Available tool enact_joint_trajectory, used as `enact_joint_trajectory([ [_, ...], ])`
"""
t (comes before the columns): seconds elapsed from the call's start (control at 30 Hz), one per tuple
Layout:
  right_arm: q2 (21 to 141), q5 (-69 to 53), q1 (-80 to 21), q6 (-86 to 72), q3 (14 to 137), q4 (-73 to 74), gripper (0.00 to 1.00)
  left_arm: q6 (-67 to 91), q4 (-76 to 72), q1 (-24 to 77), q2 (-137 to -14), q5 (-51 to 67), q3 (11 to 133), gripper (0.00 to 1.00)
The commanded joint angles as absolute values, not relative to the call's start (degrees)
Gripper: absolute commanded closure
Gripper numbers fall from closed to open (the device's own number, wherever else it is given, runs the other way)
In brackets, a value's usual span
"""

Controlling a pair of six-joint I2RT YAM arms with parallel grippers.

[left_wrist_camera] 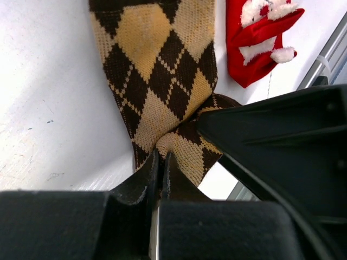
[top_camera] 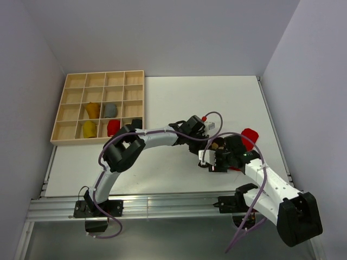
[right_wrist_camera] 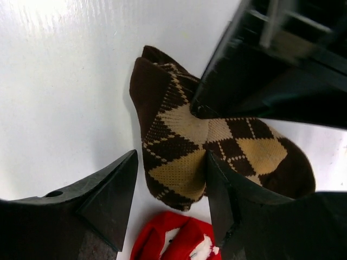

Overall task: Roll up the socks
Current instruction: Roll the sock at the center of the board.

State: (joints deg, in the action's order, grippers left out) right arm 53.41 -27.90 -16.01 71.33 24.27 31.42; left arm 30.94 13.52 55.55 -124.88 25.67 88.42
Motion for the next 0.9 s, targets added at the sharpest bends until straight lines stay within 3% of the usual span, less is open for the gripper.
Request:
enact_joint_trajectory([
  [0.0,53.87,-23.12,-19.24,69.96,23.03,26.72,0.41,30.41,17.93,55.37,-127.62,25.84,87.89,0.99],
  [0.2,58.53,-18.9,-22.24,68.99,21.71,22.85,0.47,30.94,16.88,54.93,-127.97,29.26,88.15,0.98],
  [0.3,60.46,-18.11,-22.5,69.0,21.88,22.32,0.71,30.94,17.14,54.23,-127.53,29.97,88.07,0.93],
  [0.4,60.73,-17.32,-22.5,69.43,21.8,21.98,0.77,31.73,15.56,51.78,-125.51,31.37,86.4,0.78],
  [0.57,61.52,-17.31,-22.5,69.96,22.32,22.76,0.8,28.93,16.77,46.5,-123.22,32.78,88.67,0.55],
  [0.87,62.14,-17.84,-22.85,70.22,23.2,22.85,0.81,15.39,29.0,44.38,-132.53,34.53,107.48,0.4],
])
